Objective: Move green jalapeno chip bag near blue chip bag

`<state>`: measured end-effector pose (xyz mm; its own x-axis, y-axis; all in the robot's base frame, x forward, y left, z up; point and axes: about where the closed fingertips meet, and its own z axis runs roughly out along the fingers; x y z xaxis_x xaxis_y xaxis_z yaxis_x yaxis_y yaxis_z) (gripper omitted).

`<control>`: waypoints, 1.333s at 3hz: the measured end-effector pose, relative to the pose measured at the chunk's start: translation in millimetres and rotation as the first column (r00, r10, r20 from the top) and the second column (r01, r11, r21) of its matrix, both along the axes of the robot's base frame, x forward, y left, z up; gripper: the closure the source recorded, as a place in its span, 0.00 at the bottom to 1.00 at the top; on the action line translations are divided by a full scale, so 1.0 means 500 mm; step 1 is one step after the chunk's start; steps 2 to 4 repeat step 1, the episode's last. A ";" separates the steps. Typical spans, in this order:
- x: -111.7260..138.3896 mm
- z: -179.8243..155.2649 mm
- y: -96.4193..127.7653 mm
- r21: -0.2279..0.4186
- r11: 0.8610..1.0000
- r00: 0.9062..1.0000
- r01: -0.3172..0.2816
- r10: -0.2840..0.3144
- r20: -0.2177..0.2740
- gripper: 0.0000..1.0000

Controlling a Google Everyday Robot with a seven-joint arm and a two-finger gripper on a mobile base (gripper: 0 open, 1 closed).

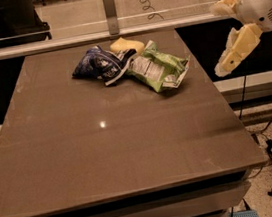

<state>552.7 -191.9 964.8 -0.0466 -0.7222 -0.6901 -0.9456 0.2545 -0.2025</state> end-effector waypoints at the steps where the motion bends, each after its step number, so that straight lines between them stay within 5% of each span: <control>1: 0.000 0.000 0.000 0.000 1.000 1.000 0.000 0.000 0.000 0.00; 4: 0.000 0.000 0.000 0.000 1.000 1.000 0.000 0.000 0.000 0.00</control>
Offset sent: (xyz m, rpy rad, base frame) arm 0.0000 0.0000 0.0000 0.0000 0.0000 0.0000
